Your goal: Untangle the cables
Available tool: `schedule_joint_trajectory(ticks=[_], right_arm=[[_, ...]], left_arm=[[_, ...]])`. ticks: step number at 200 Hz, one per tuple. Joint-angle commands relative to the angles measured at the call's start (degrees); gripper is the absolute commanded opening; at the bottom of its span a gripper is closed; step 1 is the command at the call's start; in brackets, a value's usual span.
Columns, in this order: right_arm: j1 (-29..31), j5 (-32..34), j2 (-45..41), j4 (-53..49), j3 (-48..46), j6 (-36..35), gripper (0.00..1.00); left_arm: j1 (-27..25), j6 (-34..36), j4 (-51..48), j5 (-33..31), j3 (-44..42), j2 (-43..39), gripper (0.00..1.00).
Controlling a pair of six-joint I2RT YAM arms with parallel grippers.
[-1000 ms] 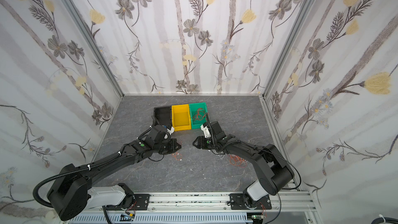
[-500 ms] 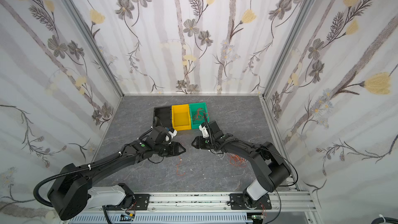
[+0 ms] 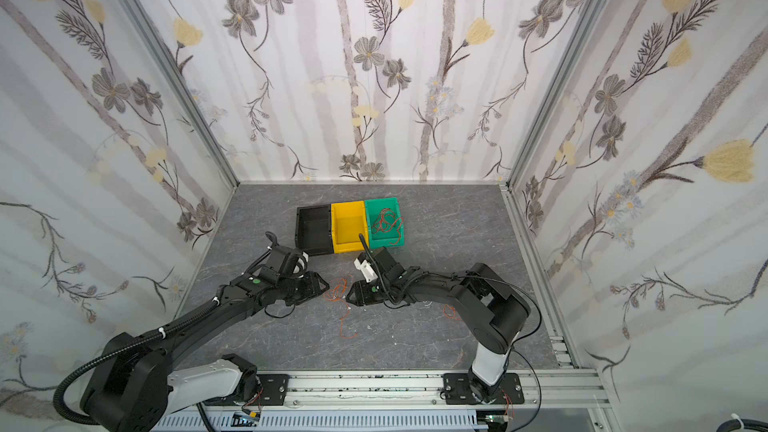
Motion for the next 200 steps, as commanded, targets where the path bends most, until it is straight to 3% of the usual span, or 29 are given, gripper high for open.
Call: schedule_joint_trajectory(ticks=[1,57,93,139,200], right_arm=[[1.2,0.5,2.0,4.3,0.8,-1.3,0.53],[1.7,-1.8,6.9,7.4,2.0,-2.4,0.48],[2.1,-3.7,8.1,7.6,4.1,-2.0,0.35],[2.1,-4.0,7.0,7.0,3.1,-1.6,0.12],[1.6,-1.3,1.2,4.0,-1.5,-1.8,0.00]], left_arm=[[1.0,-1.0,4.3,1.8,-0.8,1.2,0.51],[3.4,-2.1,10.3,4.6,-3.5,6.1,0.50],[4.2,-2.7,14.1,4.7,-4.2,8.8,0.47],[4.5,-3.0,19.2,6.3,-3.6,15.6,0.34],[4.6,-1.8,19.6,3.0,-3.2,19.0,0.10]])
